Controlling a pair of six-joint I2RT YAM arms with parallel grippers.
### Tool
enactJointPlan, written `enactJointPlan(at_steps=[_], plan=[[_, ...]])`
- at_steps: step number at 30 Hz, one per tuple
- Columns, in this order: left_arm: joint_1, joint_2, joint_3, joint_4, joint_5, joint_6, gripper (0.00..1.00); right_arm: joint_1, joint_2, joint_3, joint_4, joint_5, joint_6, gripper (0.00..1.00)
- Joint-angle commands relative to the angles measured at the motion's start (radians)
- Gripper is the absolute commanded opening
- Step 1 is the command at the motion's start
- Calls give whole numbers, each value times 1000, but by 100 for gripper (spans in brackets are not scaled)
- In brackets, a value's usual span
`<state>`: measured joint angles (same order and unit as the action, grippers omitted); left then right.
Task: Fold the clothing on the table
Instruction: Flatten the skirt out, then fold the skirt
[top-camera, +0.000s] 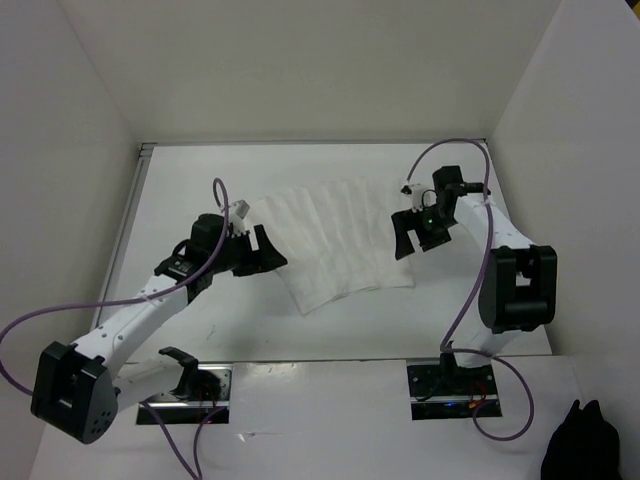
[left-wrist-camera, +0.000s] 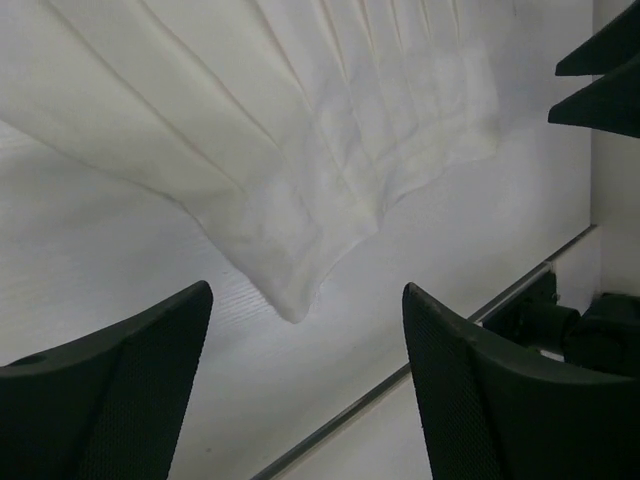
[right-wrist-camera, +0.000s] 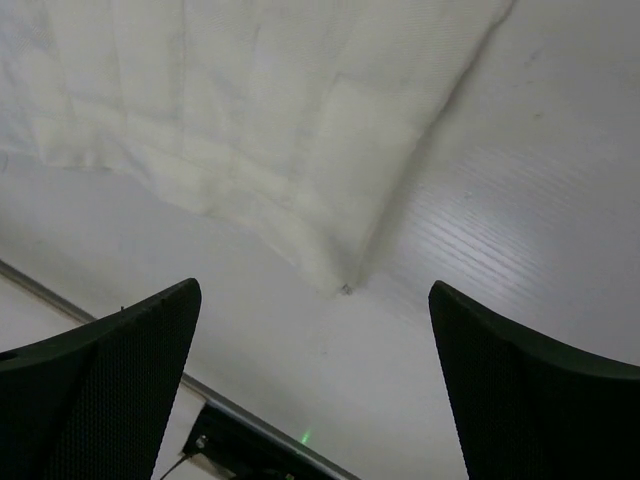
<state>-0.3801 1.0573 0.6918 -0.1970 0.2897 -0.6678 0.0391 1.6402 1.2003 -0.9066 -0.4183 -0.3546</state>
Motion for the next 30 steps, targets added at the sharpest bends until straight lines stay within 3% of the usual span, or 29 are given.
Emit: enactJointPlan(at_steps=[1,5,7,9,15,18,27,30], plan=[[-9,62,-9,82,48,-113,83,-2,-77,41,83,144,80,99],[-75,206,-20,108,34,-188,60,-2,-7,19,46,141,69,96],[-97,262,-5,85,34,-233,56,-2,24,10,-12,115,43,94],[-131,326,20,85,55,-262,56,-2,47,-4,-38,105,43,92],[-207,366,-12,119,55,-394,69,-2,58,-51,-18,86,72,89],[-207,407,-12,137,68,-394,75,-2,105,-51,-18,84,72,80],[-216,658,109,90,129,-348,71,7,208,-42,-18,130,114,76],[-217,636,100,68,109,-366,69,7,208,-42,-18,141,114,58]])
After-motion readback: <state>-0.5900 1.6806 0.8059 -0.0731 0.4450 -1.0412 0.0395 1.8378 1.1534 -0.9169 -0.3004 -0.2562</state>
